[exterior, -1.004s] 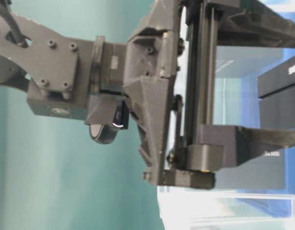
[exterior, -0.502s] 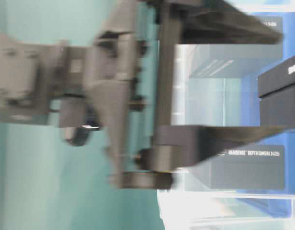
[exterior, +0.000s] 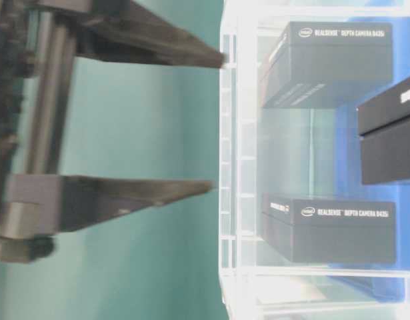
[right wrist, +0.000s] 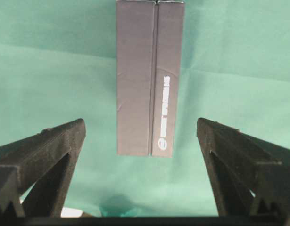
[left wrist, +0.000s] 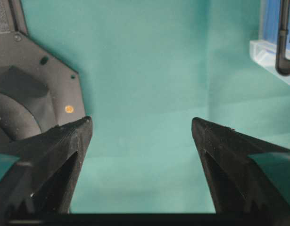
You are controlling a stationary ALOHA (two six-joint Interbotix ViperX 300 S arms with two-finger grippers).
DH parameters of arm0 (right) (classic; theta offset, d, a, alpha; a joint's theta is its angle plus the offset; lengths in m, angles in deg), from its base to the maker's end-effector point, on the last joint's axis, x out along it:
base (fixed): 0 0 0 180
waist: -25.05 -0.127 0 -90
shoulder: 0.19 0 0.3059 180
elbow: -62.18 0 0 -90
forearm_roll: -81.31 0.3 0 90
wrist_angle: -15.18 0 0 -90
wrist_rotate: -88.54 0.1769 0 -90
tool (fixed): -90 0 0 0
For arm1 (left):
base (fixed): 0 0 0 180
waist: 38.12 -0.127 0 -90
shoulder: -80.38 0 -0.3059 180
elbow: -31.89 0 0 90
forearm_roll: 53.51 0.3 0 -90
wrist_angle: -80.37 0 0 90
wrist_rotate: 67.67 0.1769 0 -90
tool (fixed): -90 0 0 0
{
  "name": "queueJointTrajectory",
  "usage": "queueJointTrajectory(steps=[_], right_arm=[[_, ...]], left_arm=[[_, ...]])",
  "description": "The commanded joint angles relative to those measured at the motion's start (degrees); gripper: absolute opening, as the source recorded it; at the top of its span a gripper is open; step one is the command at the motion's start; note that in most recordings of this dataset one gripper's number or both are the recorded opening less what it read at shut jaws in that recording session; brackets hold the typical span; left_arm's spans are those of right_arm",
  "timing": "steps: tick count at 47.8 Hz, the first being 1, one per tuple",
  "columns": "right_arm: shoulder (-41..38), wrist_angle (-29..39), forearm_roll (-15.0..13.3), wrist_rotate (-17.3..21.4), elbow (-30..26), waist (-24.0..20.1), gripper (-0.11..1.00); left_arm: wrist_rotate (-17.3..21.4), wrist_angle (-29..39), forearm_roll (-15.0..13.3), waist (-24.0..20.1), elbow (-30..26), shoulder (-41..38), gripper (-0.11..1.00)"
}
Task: Take out the box from the case.
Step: 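Lower the box onto the cloth and open the right gripper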
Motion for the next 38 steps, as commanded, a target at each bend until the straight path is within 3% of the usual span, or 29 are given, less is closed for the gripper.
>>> queueJointTrajectory(steps=[1, 27, 38], right_arm=[[2.46, 1.41, -0.79, -0.09, -2.37, -0.26, 0.93], [2.72, 2.37, -1.23, -1.32, -2.11, -0.7, 0.91], [7.56, 2.72, -0.62, -0.88, 4.48, -2.02, 0.91]], left_arm=[[0.0, -0.18, 0.0, 0.18, -0.62, 0.0, 0.86], [0.18, -0.26, 0.0, 0.18, -0.62, 0.0, 0.86], [-0.35, -0.26, 0.0, 1.76, -0.62, 0.0, 0.86]])
